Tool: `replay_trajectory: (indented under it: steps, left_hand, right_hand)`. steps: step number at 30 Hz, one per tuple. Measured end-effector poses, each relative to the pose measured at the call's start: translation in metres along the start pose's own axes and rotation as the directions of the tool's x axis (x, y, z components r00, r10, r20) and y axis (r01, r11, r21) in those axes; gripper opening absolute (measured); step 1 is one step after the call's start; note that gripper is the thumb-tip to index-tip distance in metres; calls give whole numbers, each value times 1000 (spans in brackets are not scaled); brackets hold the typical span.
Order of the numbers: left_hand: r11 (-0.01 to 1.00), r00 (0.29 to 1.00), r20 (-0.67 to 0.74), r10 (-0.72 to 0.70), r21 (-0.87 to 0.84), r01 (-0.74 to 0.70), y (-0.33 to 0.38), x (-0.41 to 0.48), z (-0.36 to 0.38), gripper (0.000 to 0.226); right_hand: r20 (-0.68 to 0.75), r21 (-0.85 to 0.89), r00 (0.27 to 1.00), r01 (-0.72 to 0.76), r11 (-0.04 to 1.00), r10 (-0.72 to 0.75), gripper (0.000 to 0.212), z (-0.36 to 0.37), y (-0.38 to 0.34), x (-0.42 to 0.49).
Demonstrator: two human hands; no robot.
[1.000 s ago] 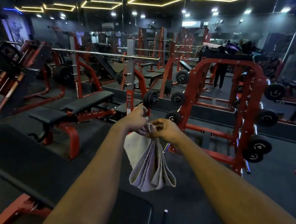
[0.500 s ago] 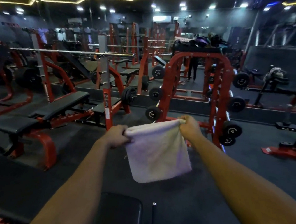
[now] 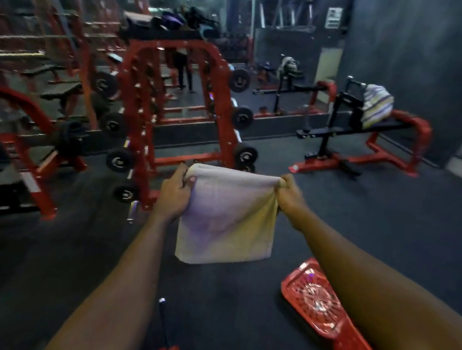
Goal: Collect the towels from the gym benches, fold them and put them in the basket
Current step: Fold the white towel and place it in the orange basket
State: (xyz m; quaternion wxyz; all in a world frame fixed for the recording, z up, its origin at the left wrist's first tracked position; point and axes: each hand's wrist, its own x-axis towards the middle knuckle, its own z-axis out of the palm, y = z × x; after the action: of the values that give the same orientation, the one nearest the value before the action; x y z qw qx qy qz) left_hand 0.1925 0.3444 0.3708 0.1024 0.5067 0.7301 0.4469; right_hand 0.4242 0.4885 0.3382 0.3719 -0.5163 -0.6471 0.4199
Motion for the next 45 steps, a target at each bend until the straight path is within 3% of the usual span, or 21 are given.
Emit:
replay_trajectory:
  steps: [8,11,14,17,25,27,30,35,41,45]
  left_hand:
    - [994,971,229,67,-100,-45,70,15,198,10]
    - [995,940,335,62,-98,-31,88,13,262,5]
    - [996,880,468,80,-79,-48,104,12,330,12]
    - [994,802,587,109,-85,-73,117,10,396,12]
    - [982,516,838,176,-112,-153,152,23,566,13]
    - [976,434,879,195,-129,-178,164,22,605,11]
    - [973,306,935,180,-123,-197,170,10,658,4]
    - [974,179,976,128,-90,-207,145,-21,727,10]
    - [974,151,988,39,-4,-226,77,-67,811,12]
    - [955,193,980,-46,100,-279,45,-83,861,25]
  right_hand:
    - [-151,20,972,-177,984,178,21,-160,121,19]
    - [-218,43,937,-270,962,273,9,-204,171,17]
    - [-340,100,870,-344,934,357,21,-239,214,9]
    - [-418,119,798,-426,897,435,9,-271,261,0]
    - [-616,236,542,-565,791,571,15,-340,358,-1]
    - [-656,301,442,-591,749,612,16,-351,379,-4]
    - [-681,377,306,-632,677,665,17,-356,416,-17]
    - [-630,476,178,-681,557,756,20,-347,477,-37]
    - [-584,478,119,-749,458,803,24,-331,576,-47]
    - [-520,449,89,-817,361,850,42,-331,631,-36]
